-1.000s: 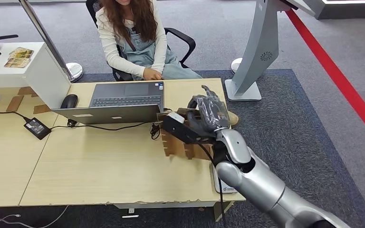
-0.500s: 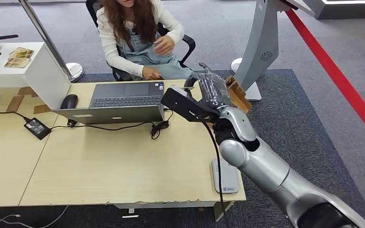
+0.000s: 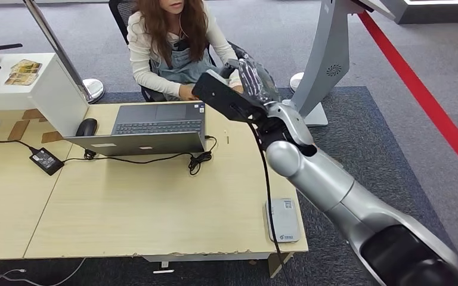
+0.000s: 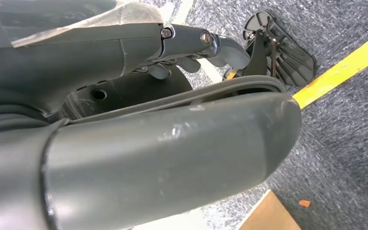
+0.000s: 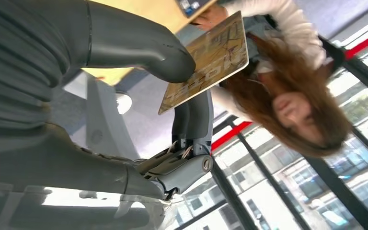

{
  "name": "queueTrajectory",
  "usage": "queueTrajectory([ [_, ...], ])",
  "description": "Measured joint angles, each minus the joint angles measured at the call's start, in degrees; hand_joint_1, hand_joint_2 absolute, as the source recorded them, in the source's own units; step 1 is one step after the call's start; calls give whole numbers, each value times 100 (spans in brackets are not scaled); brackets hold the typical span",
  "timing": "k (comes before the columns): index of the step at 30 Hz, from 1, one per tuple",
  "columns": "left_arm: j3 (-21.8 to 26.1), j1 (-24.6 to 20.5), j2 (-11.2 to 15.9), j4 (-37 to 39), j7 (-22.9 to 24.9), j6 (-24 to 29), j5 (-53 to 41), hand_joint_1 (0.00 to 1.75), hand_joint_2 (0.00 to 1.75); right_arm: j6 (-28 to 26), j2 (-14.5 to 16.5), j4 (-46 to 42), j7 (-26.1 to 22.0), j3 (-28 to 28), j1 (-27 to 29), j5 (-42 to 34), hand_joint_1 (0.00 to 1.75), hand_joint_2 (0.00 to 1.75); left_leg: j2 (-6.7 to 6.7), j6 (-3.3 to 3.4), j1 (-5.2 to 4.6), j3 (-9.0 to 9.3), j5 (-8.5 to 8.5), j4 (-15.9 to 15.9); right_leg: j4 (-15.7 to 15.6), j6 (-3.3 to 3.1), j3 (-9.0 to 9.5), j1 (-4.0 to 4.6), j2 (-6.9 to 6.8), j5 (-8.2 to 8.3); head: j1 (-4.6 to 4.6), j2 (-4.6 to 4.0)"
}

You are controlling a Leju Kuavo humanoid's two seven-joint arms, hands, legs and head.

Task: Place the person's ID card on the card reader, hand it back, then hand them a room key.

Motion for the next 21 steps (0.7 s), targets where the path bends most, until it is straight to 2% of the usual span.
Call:
queueTrajectory([
  [5, -25, -5, 0, 0, 14, -14, -81, 0, 0, -230, 559, 966, -245, 70, -702, -86, 175, 175, -2, -4, 2, 1, 3, 0, 3, -1, -1, 4, -4, 0, 1, 0],
  [12, -104, -8, -4, 0, 31, -45, -152, 0, 0, -380, 1277, 2247, -218, 161, -1269, -61, 175, 175, -2, -5, 2, 5, 4, 0, 4, -1, -3, 5, -4, 0, 1, 1],
  [21, -150, -8, -34, 0, 5, -13, -168, 0, 0, -412, 1740, 3346, 49, 258, -1404, 15, 175, 175, -2, -4, 0, 8, 4, 0, 3, -1, -3, 0, -4, 0, 2, 0],
])
